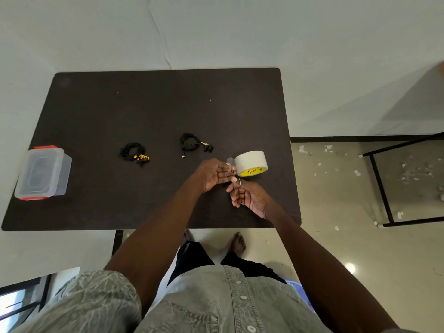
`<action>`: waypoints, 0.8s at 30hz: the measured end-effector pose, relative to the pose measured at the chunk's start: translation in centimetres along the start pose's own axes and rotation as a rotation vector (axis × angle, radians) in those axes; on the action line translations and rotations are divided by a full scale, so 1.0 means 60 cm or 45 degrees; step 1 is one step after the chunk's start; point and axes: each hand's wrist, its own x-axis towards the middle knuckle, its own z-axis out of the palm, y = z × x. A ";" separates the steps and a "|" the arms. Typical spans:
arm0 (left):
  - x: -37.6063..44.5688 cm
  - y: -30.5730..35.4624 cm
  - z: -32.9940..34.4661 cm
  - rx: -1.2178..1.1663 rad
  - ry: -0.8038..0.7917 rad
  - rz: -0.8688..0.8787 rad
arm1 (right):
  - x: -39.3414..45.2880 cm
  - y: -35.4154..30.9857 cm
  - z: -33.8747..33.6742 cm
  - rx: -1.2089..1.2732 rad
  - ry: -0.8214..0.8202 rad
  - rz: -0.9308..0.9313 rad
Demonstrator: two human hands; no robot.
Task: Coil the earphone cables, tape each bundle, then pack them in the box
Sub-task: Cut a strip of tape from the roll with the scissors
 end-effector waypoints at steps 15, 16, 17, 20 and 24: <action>0.000 0.004 0.003 -0.009 -0.022 0.002 | 0.014 -0.009 0.000 0.014 0.037 -0.029; 0.001 0.003 0.003 -0.007 -0.012 0.003 | 0.014 -0.009 0.000 0.012 0.038 -0.031; 0.002 0.002 0.002 -0.008 -0.004 0.006 | 0.016 -0.009 0.000 0.011 0.039 -0.032; 0.003 0.000 0.002 -0.010 -0.003 0.020 | 0.018 -0.011 0.000 0.009 0.042 -0.030; 0.003 -0.001 0.002 -0.003 -0.020 0.026 | 0.019 -0.017 0.003 0.006 0.056 -0.026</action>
